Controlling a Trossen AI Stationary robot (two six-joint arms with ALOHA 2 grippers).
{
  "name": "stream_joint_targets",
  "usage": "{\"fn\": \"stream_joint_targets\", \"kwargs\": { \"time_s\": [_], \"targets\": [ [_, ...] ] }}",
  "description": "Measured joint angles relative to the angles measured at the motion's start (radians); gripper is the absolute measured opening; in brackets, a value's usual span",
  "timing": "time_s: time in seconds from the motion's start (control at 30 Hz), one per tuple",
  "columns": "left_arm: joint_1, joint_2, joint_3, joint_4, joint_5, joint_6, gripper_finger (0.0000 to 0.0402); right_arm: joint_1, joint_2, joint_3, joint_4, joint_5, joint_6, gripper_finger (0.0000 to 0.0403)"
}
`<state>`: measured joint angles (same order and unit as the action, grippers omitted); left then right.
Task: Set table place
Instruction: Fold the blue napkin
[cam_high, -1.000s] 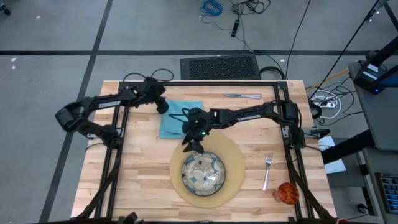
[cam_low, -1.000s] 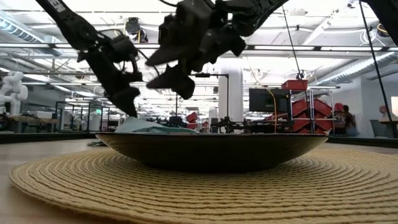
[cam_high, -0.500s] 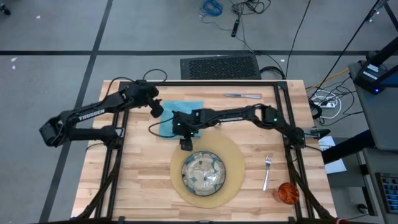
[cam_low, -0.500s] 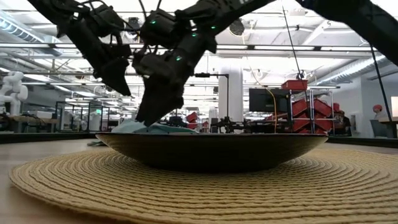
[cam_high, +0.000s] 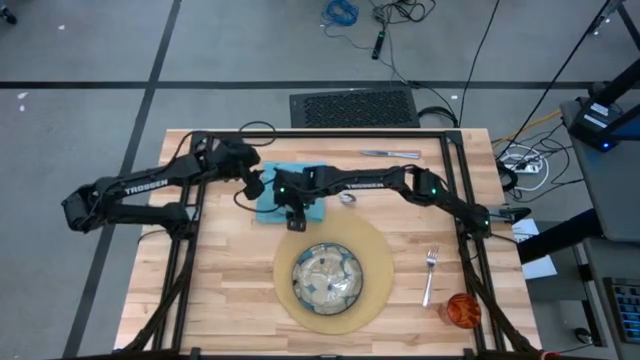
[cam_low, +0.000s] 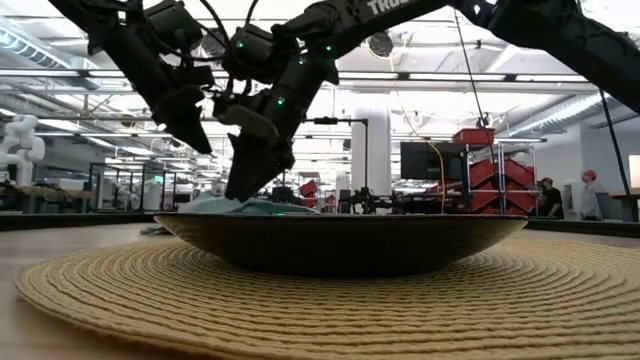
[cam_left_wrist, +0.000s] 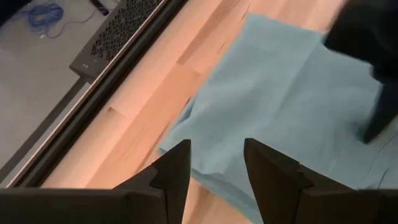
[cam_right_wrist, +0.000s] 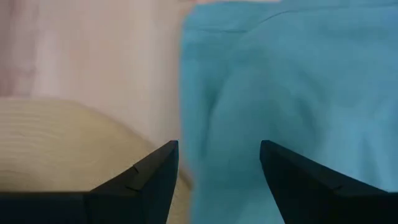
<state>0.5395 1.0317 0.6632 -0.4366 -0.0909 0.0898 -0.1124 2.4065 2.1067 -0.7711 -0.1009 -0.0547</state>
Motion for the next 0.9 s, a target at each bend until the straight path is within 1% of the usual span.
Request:
{"fn": "stream_joint_targets", "kwargs": {
  "time_s": [0.13,0.3,0.5,0.67,0.73,0.83,0.9],
  "targets": [
    [-0.018,0.000,0.000,0.002,-0.001,-0.006,0.0138,0.014,0.002,0.000,-0.008,0.035,-0.017,0.0219],
    [-0.049,0.000,0.000,-0.001,-0.001,-0.030,0.0138,-0.013,0.027,0.000,-0.015,0.110,-0.032,0.0219],
    [-0.093,0.000,0.000,-0.026,-0.002,-0.032,0.0137,-0.031,0.035,-0.002,-0.016,0.142,-0.045,0.0219],
    [-0.117,0.000,0.000,-0.026,-0.003,-0.033,0.0137,-0.032,0.036,-0.002,-0.016,0.253,-0.087,0.0218],
    [-0.122,0.000,0.000,-0.026,-0.002,-0.033,0.0137,-0.031,0.036,-0.002,-0.012,0.276,-0.088,0.0212],
    [-0.134,0.000,0.000,-0.029,-0.001,-0.034,0.0137,-0.033,0.036,-0.002,0.000,0.283,-0.068,0.0189],
    [-0.144,0.000,0.000,-0.047,0.021,-0.050,0.0137,-0.036,0.036,-0.002,0.032,0.284,-0.055,0.0172]
  ]
}}
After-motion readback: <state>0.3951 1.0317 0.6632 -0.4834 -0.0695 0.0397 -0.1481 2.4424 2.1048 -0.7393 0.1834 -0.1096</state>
